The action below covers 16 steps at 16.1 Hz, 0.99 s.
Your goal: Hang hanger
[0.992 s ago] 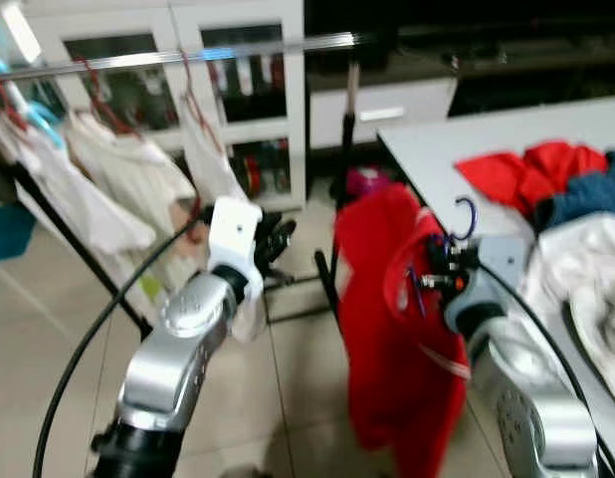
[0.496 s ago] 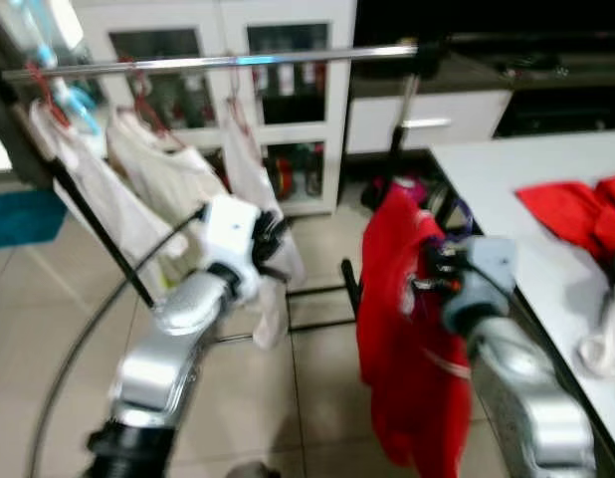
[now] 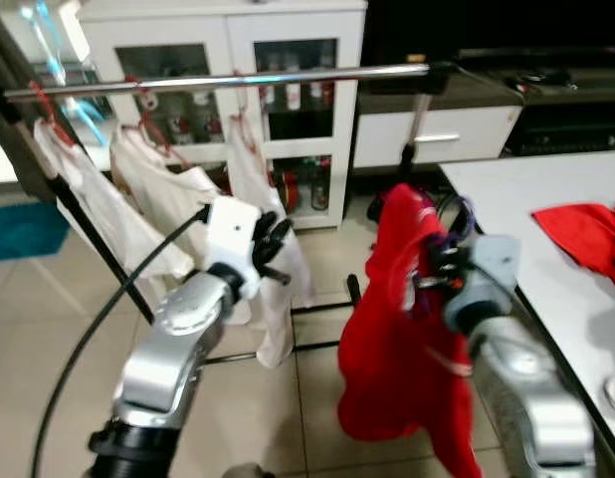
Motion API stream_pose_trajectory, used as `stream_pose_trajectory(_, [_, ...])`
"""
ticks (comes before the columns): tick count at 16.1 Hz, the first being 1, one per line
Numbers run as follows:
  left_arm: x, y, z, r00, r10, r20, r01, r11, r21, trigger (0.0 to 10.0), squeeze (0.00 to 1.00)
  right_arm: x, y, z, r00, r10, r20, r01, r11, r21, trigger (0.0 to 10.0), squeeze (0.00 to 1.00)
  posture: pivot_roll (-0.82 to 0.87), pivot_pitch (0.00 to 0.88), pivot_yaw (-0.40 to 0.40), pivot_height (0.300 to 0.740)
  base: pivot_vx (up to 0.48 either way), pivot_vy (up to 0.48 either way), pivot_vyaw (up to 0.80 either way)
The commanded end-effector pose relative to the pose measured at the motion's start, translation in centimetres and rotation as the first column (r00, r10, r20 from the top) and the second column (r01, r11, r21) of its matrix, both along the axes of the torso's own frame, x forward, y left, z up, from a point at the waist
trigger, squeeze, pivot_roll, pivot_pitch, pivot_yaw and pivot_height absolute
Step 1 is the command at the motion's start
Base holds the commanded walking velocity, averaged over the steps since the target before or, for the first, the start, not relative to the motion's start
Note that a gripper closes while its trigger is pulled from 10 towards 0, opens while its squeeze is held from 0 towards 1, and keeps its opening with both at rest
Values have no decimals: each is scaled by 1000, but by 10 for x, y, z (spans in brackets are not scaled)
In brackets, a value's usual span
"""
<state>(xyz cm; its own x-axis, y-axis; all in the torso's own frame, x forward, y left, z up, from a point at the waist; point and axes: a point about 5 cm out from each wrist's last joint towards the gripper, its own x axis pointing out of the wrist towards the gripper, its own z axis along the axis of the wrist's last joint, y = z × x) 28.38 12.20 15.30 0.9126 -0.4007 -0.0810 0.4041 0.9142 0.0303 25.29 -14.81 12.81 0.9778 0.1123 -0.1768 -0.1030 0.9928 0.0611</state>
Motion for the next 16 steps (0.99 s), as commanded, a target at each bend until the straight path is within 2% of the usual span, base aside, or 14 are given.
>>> stream_pose_trajectory(1, [1, -4, 4, 1000, -12, 19, 12, 1000, -2, 10000, 0, 2, -3, 10, 998, -9, 56, 10, 1000, -7, 10000, 0, -3, 36, 17, 740, 322, 0, 0])
stream_pose_trajectory(4, [2, -5, 6, 999, -21, 26, 21, 1000, 4, 10000, 0, 3, -2, 11, 998, 14, 54, -13, 999, -36, 10000, 0, 0, 23, 22, 740, 326, 0, 0])
stream_pose_trajectory(7, [3, -4, 6, 999, -29, 31, 29, 1000, 10, 10000, 0, 4, 0, 11, 998, 18, 66, -15, 999, -47, 10000, 0, 0, 10, 28, 740, 326, 0, 800])
stream_pose_trajectory(11, [5, -6, 7, 998, -43, 39, 43, 999, 18, 10000, 0, 7, -6, 16, 994, -14, 105, 21, 998, -63, 10000, 0, -7, 0, 33, 740, 325, 0, 0])
stream_pose_trajectory(16, [5, -7, 6, 998, -51, 45, 50, 998, 24, 10000, 0, 17, -12, 25, 989, 9, 149, 15, 987, -159, 10000, 0, -5, 0, 27, 740, 324, 0, 0])
